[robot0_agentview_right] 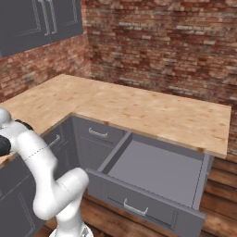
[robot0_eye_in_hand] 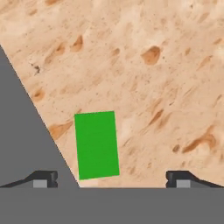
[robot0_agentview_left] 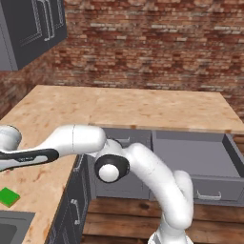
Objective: Restock the sink supplies by placing the sponge and soap dispenser on the counter and next to the sink. Make sure the soap dispenser is upright.
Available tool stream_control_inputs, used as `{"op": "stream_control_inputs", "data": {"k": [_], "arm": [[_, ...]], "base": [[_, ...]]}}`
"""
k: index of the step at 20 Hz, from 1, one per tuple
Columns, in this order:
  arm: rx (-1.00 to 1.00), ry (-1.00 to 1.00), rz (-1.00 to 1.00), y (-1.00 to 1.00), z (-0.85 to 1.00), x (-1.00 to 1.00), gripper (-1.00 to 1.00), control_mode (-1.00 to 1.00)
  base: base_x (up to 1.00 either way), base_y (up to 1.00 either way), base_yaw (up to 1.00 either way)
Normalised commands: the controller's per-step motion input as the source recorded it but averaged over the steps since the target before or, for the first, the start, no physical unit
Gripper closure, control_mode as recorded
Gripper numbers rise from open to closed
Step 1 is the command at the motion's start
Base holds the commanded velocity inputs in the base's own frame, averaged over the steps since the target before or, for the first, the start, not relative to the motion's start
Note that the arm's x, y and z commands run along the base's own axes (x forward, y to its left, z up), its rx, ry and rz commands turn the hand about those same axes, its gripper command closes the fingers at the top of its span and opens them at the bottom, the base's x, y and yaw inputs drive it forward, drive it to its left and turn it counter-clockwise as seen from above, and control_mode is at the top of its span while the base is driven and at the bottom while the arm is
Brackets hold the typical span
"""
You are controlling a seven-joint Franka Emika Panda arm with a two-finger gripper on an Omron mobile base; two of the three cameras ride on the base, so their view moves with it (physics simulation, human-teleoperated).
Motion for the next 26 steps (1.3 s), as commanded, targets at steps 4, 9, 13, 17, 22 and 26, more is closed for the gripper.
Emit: {"op": "stream_control_inputs", "data": {"k": [4,9,13,17,22,26], "arm": [[0.15,0.00,-0.08,-0.83,0.24,-0.42,-1.00,-1.00],[0.21,0.01,-0.10,-1.00,0.32,-0.14,-1.00,-1.00],[0.16,0.03,-0.08,-1.00,0.29,0.00,-1.00,-1.00],[0.15,0.00,-0.10,-0.99,0.10,-0.14,-1.00,-1.00],[0.16,0.00,-0.13,-0.97,0.01,-0.41,-1.00,-1.00],[0.16,0.00,-0.16,-0.93,0.10,-0.49,-1.00,-1.00]], "base": [[0.00,0.00,0.00],[0.00,0.00,0.00],[0.00,0.00,0.00],[0.00,0.00,0.00],[0.00,0.00,0.00],[0.00,0.00,0.00]]}}
